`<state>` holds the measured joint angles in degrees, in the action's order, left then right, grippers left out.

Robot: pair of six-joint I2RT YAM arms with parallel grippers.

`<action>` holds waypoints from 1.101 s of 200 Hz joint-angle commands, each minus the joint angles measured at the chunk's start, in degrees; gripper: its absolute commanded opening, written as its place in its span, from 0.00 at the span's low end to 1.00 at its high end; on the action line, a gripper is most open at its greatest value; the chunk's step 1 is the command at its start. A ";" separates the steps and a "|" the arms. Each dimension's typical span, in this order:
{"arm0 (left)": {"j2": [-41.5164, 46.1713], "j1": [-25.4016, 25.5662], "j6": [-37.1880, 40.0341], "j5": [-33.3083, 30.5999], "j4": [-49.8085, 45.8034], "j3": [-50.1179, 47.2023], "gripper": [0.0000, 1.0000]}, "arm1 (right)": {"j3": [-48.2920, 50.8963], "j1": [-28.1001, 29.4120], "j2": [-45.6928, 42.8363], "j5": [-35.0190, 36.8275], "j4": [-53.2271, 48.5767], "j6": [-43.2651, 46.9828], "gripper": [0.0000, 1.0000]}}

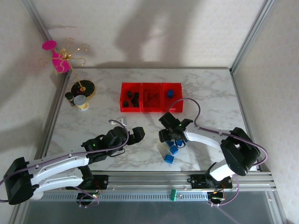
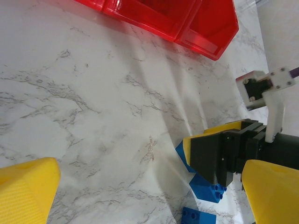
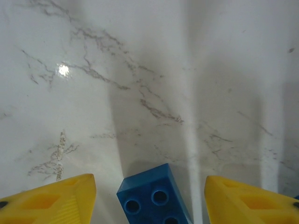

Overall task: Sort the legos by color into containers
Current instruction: Pick up the lego from the bottom-center of the table.

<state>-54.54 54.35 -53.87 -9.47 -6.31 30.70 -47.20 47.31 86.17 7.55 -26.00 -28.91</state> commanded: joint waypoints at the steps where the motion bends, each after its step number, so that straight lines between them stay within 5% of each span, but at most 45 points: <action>1: 1.60 0.54 -1.23 -2.56 -1.34 -0.98 0.99 | -0.09 1.16 1.31 -0.60 -0.63 1.03 0.60; 149: 1.36 0.56 -0.98 -2.62 -1.43 -0.65 1.00 | -1.73 3.05 4.89 2.38 -1.71 0.37 0.36; 220: -0.12 0.50 0.09 -4.03 -2.45 3.87 1.00 | -10.90 0.78 5.14 7.59 -4.18 -1.74 0.33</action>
<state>-54.04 54.35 -54.04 -10.87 -7.14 31.14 -53.43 49.58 90.65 10.55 -27.68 -28.80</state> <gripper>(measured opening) 0.995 0.335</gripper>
